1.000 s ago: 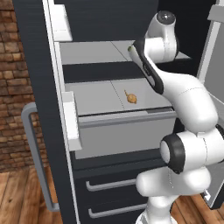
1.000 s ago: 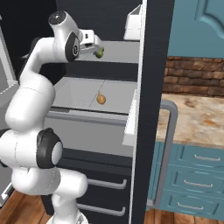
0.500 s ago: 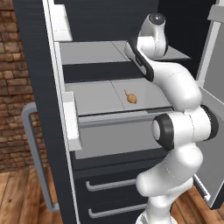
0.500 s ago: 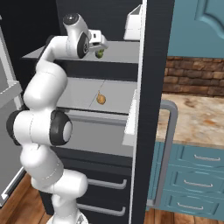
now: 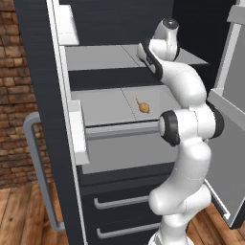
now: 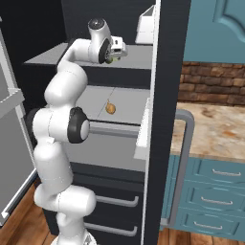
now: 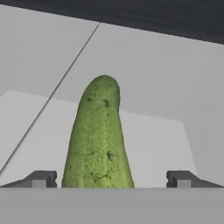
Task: Place the cold items (cucumber and onion) from the fridge in one tupperware on the dining counter. Place the warm items (hot dog and kebab skewer) in the stove area in another tupperware.
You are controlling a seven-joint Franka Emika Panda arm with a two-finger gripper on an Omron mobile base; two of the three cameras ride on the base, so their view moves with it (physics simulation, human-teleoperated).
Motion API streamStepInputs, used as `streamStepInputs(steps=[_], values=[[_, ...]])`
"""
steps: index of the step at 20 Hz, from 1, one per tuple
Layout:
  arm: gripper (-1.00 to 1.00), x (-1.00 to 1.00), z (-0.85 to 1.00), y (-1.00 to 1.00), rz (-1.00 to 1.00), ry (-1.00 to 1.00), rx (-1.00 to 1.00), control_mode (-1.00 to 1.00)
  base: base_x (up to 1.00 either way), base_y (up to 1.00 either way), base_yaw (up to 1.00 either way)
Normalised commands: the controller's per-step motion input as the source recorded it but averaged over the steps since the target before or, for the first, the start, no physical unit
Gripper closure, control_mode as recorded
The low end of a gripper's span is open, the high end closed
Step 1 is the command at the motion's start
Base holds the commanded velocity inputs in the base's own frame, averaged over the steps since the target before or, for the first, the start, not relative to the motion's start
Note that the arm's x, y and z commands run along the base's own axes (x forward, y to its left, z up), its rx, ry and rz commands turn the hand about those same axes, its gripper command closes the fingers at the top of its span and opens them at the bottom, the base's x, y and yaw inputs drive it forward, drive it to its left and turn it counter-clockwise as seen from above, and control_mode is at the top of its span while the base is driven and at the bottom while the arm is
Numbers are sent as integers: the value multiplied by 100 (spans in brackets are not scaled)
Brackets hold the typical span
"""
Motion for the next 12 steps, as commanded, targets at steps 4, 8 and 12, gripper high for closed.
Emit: streamStepInputs(steps=[4,8,12], values=[[100,24,-86,9,0,40,0,-100,0,0,0],[100,2,-95,19,0,39,1,-100,0,0,0],[100,-45,-69,79,-1,20,11,-100,0,0,0]])
